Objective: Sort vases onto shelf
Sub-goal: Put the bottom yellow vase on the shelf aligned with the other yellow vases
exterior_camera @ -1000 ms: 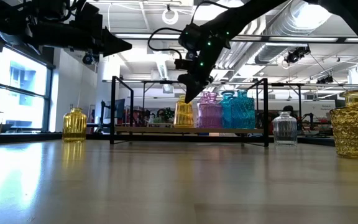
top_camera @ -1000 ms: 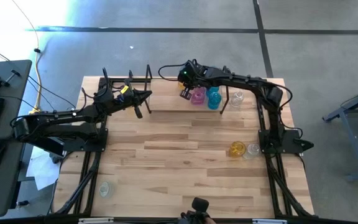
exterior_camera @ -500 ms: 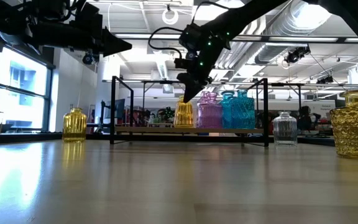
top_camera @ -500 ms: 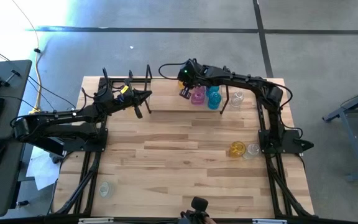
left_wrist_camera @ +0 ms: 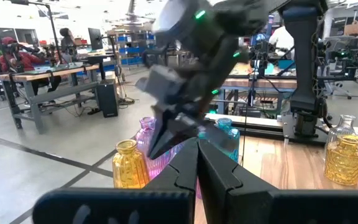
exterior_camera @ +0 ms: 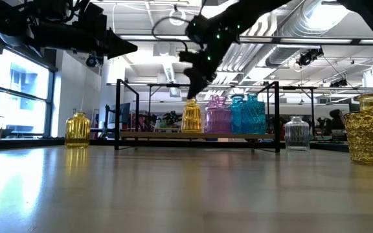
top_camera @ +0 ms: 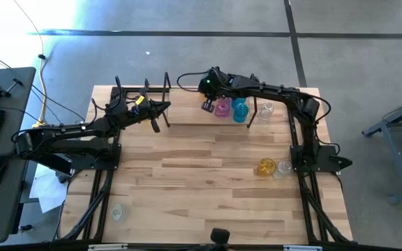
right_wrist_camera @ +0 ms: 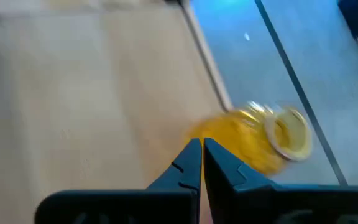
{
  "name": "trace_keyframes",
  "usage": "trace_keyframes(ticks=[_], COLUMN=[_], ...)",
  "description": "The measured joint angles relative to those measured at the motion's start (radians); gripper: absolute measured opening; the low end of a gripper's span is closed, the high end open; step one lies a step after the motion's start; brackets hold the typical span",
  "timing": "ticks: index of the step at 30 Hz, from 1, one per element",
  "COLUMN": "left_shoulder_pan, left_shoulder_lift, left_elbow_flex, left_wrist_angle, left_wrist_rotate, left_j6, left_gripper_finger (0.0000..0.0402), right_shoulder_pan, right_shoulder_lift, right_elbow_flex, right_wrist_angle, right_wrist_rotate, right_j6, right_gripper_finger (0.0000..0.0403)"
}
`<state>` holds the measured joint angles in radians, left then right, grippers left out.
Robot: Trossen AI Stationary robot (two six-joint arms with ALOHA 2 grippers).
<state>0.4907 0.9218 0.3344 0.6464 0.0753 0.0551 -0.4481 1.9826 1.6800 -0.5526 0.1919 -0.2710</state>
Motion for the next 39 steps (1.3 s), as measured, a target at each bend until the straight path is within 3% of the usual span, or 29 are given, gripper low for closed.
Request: trace_keyframes(ticks=[5, 14, 19, 24, 31, 35, 39], left_shoulder_pan=[0.000, -0.011, -0.032, -0.041, -0.041, -0.041, -0.041], left_shoulder_lift=[0.000, 0.000, 0.000, 0.000, 0.000, 0.000, 0.001], left_elbow_flex=[0.000, 0.000, 0.000, 0.000, 0.000, 0.000, 0.000], left_wrist_angle=[-0.006, -0.013, 0.006, 0.010, 0.007, 0.008, 0.008], left_wrist_rotate=[0.025, 0.080, 0.082, 0.083, 0.083, 0.083, 0.080], left_j6=[-0.002, -0.009, -0.008, -0.006, -0.007, -0.009, -0.009], left_gripper_finger=[0.0000, 0.0000, 0.0000, 0.0000, 0.0000, 0.0000, 0.0000], right_shoulder_pan=[0.087, 0.260, 0.379, 0.515, 0.691, 0.748, 0.774], right_shoulder_lift=[-0.036, -0.147, -0.281, -0.434, -0.590, -0.622, -0.623], right_elbow_flex=[-0.047, -0.453, -0.577, -0.610, -0.564, -0.519, -0.474], right_wrist_angle=[0.052, 0.615, 0.641, 0.381, -0.179, -0.486, -0.743], right_wrist_rotate=[-0.012, -0.045, 0.010, 0.069, 0.137, 0.141, 0.117], right_j6=[0.008, 0.149, 0.259, 0.452, 0.925, 1.176, 1.316], right_gripper_finger=[0.0000, 0.0000, 0.0000, 0.0000, 0.0005, 0.0032, 0.0080])
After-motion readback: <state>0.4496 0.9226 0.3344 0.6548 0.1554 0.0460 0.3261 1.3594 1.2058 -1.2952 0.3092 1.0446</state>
